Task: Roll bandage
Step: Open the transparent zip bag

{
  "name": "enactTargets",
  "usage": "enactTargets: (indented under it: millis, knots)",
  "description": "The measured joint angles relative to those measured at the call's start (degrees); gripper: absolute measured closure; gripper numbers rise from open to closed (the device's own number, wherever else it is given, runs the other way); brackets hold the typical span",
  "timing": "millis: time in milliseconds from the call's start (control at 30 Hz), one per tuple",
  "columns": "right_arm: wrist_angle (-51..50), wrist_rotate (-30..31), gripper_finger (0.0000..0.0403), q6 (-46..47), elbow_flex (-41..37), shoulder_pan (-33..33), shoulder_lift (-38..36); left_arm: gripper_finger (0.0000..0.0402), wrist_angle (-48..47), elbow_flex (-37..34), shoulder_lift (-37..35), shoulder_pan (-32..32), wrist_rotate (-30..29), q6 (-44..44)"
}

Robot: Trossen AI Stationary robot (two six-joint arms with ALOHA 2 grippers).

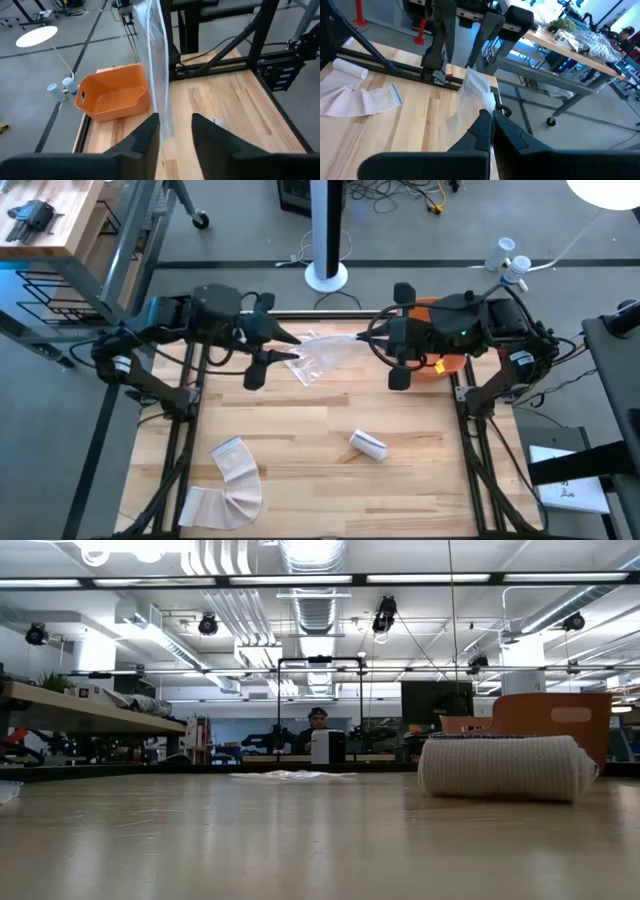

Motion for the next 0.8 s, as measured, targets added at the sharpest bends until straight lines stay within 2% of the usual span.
enactTargets:
  millis: [233, 367, 467, 800]
  knots:
    - [-0.2, 0.0, 0.0403, 0.2, 0.0, 0.0, 0.0, 0.0356, -1.0, -0.1, 0.1, 0.0, -3.5, -0.4]
    - [-0.2, 0.0, 0.0403, 0.2, 0.0, 0.0, 0.0, 0.0365, -2.0, -0.1, -0.4, 0.0, -4.6, -0.9]
    - [-0.2, -0.1, 0.0403, 0.2, 0.0, 0.0, 0.0, 0.0352, -2.5, -0.1, -0.7, 0.0, -4.6, -0.9]
    - [-0.2, -0.2, 0.0403, 0.1, 0.0, 0.0, 0.0, 0.0271, -2.5, -0.1, -1.0, 0.0, -4.6, -0.8]
